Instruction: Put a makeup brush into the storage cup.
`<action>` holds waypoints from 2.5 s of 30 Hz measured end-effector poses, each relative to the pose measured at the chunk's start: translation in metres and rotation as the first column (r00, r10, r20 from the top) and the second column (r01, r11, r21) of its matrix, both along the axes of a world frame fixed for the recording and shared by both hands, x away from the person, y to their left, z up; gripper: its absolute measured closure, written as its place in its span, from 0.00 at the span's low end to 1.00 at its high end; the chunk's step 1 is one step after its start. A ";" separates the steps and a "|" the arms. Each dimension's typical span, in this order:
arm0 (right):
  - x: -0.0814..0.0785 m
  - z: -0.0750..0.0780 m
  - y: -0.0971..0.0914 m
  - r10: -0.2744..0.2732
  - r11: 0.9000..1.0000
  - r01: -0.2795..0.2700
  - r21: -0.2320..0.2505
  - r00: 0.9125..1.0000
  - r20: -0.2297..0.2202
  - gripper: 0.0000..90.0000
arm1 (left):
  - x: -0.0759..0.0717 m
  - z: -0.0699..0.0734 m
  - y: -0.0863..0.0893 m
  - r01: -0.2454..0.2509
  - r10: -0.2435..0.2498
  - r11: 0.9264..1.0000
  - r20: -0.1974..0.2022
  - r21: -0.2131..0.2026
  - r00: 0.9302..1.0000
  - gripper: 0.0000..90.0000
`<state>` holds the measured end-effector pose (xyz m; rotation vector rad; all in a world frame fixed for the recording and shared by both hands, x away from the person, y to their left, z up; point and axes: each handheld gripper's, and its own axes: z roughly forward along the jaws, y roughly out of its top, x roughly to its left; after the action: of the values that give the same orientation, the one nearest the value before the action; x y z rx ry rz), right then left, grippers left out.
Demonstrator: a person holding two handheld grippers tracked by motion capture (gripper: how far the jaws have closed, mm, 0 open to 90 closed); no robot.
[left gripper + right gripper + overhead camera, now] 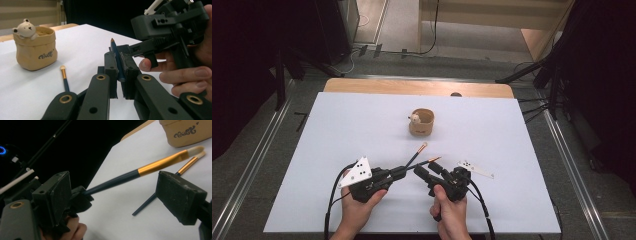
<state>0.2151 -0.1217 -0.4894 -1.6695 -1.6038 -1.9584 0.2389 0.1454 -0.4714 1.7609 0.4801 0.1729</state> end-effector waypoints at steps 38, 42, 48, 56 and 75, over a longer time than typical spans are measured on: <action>-0.005 0.015 -0.020 -0.061 0.978 0.101 -0.184 0.976 0.211 0.94 | 0.002 -0.005 0.050 -0.135 0.139 0.990 -0.098 0.044 0.985 0.00; -0.003 0.020 -0.023 -0.071 0.967 0.125 -0.224 0.970 0.233 0.94 | 0.001 -0.004 0.071 -0.183 0.185 0.983 -0.086 0.032 0.979 0.00; 0.000 0.028 -0.021 -0.069 0.947 0.149 -0.284 0.960 0.273 0.94 | 0.001 -0.002 0.092 -0.229 0.232 0.973 -0.072 0.037 0.970 0.00; 0.006 0.040 -0.024 -0.084 0.921 0.193 -0.338 0.947 0.311 0.94 | -0.004 -0.005 0.109 -0.274 0.276 0.961 -0.074 0.038 0.958 0.00; 0.041 0.058 -0.022 -0.082 0.896 0.224 -0.383 0.932 0.354 0.94 | -0.006 -0.003 0.136 -0.322 0.322 0.947 -0.050 0.014 0.945 0.00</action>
<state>0.2561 -0.1435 -0.4312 -1.7199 -2.2134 -2.1845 0.2332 0.2818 -0.4744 1.6864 0.8065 0.3598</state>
